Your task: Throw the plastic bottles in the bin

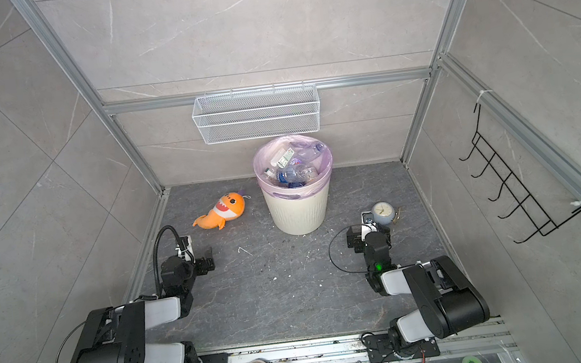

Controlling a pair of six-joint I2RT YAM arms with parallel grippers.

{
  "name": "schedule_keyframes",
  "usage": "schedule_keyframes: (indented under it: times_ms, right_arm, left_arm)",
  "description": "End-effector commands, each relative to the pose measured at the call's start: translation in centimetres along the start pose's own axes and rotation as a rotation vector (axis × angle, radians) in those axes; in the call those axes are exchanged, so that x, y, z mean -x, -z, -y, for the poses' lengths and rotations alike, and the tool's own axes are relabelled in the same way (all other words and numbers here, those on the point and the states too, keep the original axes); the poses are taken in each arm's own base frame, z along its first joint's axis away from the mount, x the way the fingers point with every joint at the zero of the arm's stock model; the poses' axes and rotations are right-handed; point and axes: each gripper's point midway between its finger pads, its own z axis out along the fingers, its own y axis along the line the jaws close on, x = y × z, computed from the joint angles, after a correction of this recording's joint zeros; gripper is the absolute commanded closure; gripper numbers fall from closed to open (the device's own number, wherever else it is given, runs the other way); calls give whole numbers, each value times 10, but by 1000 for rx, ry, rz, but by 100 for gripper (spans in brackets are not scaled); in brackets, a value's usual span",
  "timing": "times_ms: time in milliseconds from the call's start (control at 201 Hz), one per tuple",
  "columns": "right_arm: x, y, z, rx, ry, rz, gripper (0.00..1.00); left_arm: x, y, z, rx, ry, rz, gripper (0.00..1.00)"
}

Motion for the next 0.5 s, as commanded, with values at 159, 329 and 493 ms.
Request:
schedule_keyframes:
  times_ms: [159, 329, 493]
  right_arm:
    - [6, -14, -5, 38, -26, 5, 0]
    - [5, -14, -5, 41, -27, 1, 0]
    - [4, -17, -3, 26, -22, -18, 0]
  left_arm:
    - [24, -10, -7, -14, 34, 82, 0]
    - [22, -14, -12, -10, 56, 78, 0]
    - [20, -22, -6, -50, 48, 19, 0]
